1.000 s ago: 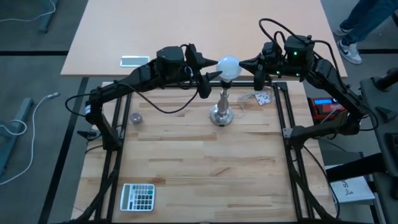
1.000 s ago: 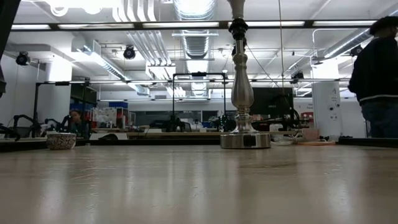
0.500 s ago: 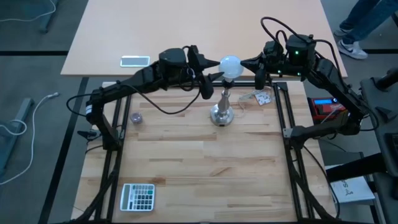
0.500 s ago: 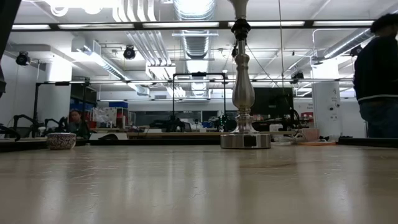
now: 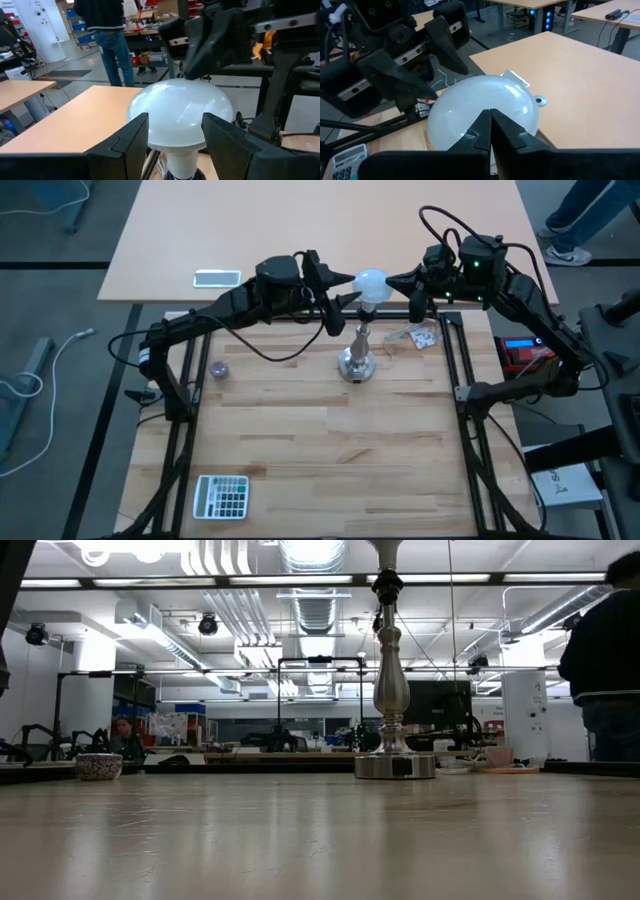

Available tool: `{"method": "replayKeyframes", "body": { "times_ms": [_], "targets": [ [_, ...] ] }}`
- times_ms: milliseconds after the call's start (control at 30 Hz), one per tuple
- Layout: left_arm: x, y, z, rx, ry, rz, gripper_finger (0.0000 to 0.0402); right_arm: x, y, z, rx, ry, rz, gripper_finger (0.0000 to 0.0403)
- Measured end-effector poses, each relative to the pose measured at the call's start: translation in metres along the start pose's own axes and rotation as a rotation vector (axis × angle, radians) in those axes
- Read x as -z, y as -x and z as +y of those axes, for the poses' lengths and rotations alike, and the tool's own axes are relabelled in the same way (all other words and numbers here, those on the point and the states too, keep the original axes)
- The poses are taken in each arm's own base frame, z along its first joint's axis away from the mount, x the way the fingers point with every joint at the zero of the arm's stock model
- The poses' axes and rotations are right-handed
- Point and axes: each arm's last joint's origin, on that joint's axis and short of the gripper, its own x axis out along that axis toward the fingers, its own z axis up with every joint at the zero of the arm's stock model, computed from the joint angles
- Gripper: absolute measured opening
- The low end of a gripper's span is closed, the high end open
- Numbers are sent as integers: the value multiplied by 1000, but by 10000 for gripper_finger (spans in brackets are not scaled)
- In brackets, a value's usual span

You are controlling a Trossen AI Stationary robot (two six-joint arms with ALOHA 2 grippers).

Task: Screw lightbulb
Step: Insert the light bulb into the lamp

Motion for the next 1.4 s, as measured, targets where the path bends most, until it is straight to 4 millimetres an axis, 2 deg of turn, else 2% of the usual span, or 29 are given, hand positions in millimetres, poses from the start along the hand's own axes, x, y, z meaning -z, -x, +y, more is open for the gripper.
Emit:
{"method": "replayKeyframes", "body": {
  "times_ms": [200, 867, 1133, 1400],
  "targets": [
    [0, 0, 3, -29, 4, 0, 178, 1, 0, 2, -49, -4, 9, 0],
    [-1, 1, 4, -54, 32, 2, 178, -6, 5, 3, -44, 14, -61, 0],
    [-8, 6, 5, -51, 31, 8, 178, -8, 14, 3, 28, 35, -89, 0],
    [-17, 14, 7, -46, 30, 12, 178, -2, 18, 0, 108, 57, -42, 0]
  ]
}}
